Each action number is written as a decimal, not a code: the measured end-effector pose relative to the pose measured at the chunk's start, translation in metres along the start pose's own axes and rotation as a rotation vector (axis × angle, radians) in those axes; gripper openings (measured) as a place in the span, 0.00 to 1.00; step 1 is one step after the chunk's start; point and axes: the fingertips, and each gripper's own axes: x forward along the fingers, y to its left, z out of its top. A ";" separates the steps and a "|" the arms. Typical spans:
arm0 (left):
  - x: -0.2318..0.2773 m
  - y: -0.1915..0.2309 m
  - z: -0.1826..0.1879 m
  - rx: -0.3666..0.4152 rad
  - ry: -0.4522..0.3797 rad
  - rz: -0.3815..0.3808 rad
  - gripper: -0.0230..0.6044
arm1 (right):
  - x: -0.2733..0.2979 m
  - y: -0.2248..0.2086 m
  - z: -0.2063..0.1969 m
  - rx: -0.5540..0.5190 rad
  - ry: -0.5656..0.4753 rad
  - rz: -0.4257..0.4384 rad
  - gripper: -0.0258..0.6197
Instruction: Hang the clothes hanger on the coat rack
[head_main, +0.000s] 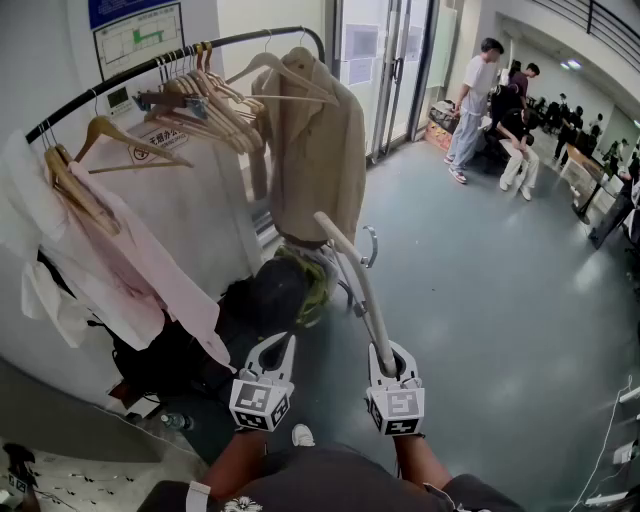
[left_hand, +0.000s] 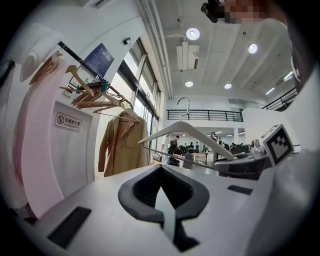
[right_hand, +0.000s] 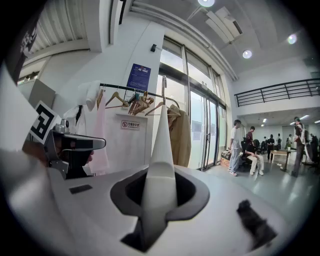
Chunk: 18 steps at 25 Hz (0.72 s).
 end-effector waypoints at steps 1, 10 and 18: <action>0.004 0.008 0.001 0.004 -0.001 0.002 0.05 | 0.011 0.001 0.001 0.005 -0.001 0.005 0.14; 0.042 0.066 0.001 -0.002 0.022 0.071 0.05 | 0.112 0.000 0.033 0.020 -0.014 0.076 0.14; 0.103 0.086 -0.002 -0.041 0.043 0.241 0.05 | 0.217 -0.026 0.063 0.005 -0.054 0.257 0.14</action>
